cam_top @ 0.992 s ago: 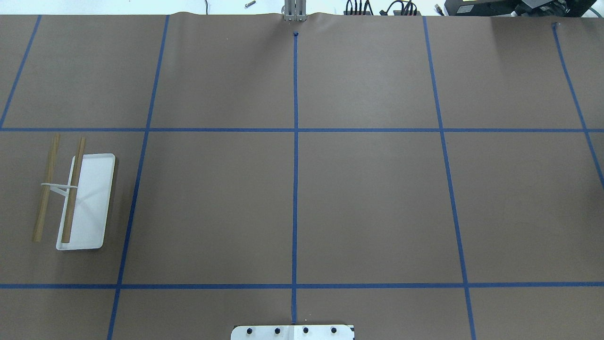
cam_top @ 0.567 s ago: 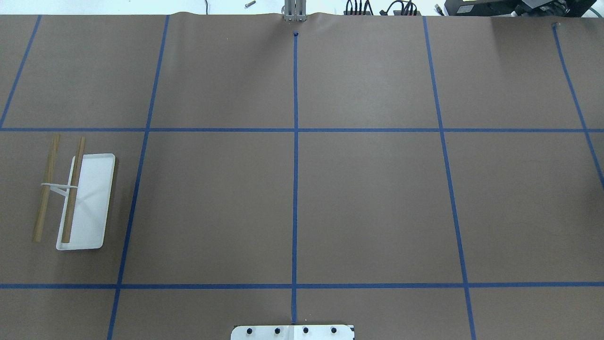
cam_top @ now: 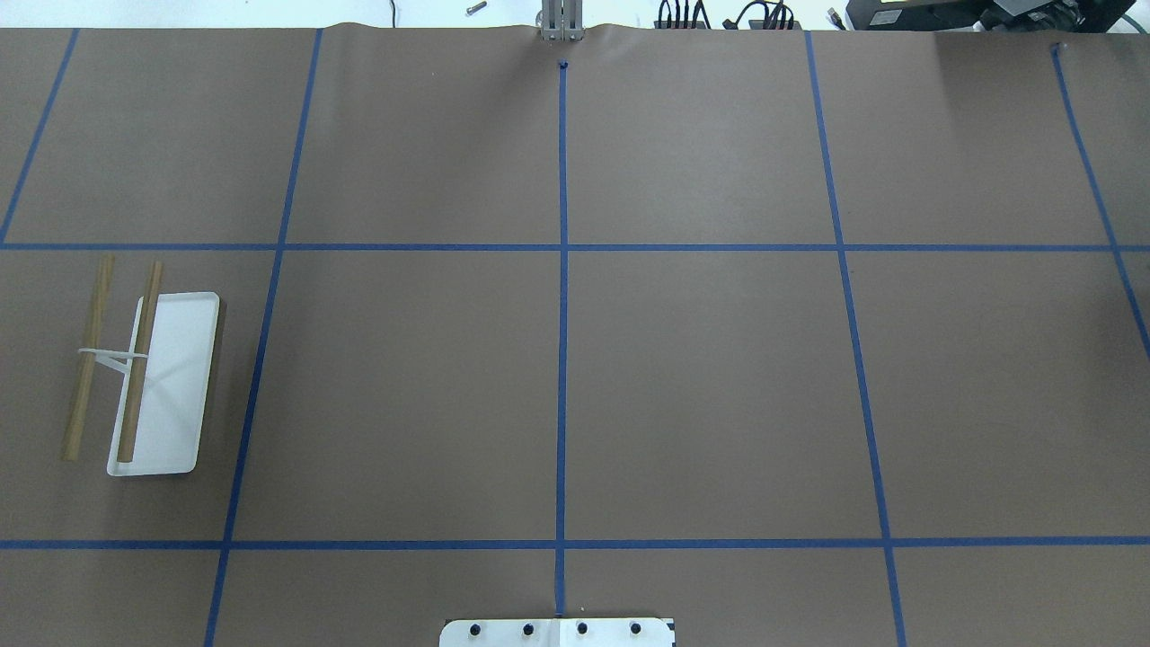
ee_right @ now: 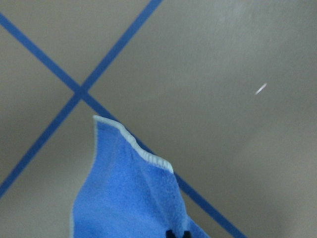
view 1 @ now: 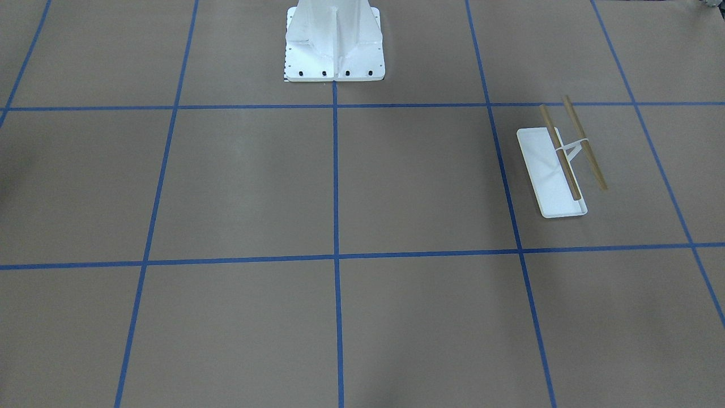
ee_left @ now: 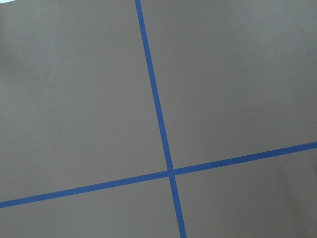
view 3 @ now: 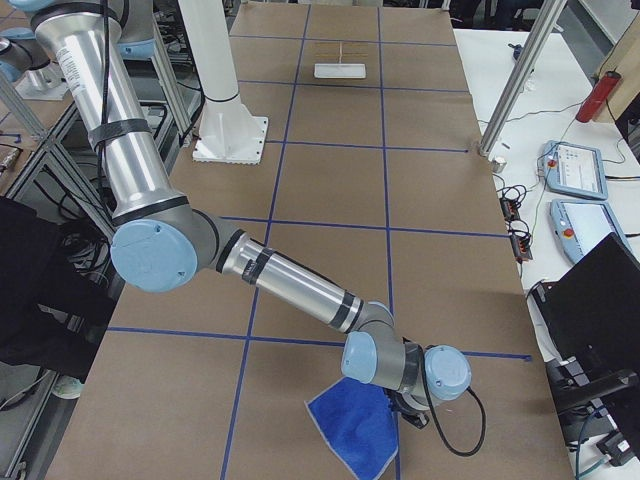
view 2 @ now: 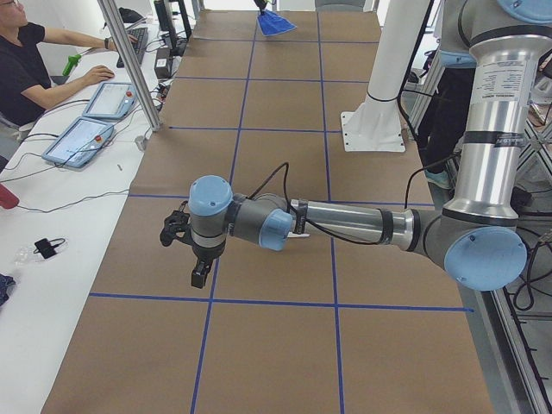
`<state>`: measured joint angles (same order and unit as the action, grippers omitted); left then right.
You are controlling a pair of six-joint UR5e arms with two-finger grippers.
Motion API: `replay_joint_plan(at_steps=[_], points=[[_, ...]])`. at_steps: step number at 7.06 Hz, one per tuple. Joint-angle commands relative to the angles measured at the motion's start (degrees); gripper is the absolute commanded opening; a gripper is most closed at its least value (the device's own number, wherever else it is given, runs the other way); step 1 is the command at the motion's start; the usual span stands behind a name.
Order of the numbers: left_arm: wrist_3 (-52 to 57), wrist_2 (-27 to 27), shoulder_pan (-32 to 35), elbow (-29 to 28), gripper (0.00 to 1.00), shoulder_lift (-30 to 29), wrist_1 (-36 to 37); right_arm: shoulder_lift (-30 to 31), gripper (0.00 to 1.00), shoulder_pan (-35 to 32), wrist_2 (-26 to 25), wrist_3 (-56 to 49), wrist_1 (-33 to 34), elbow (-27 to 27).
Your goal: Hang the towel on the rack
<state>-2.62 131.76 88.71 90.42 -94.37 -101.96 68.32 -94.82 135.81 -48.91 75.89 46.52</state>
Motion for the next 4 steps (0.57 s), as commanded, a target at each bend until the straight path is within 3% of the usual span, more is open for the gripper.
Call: replay_joint_plan(at_steps=[1, 4], points=[[-0.63, 0.16, -0.12, -0.51, 0.98, 0.33, -0.26, -0.38, 0.00, 0.16, 2.26, 18.05, 2.39, 14.13], [-4.81, 0.52, -0.12, -3.58, 0.98, -2.56, 0.00, -0.38, 0.00, 10.58, 2.88, 52.73, 8.04, 38.05]])
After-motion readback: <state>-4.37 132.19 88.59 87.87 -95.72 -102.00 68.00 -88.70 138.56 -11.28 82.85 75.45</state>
